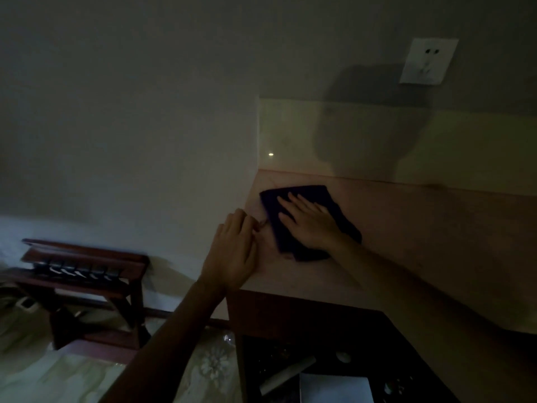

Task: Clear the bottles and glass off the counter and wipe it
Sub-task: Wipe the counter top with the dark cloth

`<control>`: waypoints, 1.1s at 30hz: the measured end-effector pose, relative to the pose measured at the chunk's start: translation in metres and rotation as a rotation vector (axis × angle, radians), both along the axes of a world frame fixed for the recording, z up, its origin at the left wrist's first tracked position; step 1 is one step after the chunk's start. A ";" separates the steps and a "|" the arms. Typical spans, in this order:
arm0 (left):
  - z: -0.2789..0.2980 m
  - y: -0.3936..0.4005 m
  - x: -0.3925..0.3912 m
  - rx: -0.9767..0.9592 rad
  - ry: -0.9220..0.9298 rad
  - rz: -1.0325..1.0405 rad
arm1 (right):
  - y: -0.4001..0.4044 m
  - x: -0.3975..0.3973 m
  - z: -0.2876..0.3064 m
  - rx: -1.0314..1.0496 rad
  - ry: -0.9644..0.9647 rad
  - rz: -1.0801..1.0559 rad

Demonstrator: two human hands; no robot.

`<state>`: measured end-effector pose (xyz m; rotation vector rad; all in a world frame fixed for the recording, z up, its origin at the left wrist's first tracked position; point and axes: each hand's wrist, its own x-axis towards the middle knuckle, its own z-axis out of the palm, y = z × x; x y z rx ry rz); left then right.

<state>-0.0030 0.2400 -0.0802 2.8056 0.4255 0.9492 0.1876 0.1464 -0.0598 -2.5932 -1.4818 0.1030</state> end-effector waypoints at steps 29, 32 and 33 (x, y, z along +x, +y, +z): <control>0.002 -0.008 -0.013 -0.254 -0.331 0.208 | -0.010 -0.079 0.003 0.043 0.029 0.293; 0.009 -0.026 0.007 -0.213 -0.252 0.140 | 0.024 -0.031 0.012 0.012 0.034 0.240; 0.009 -0.032 0.014 -0.186 -0.205 0.133 | 0.038 -0.013 0.013 0.012 0.020 0.225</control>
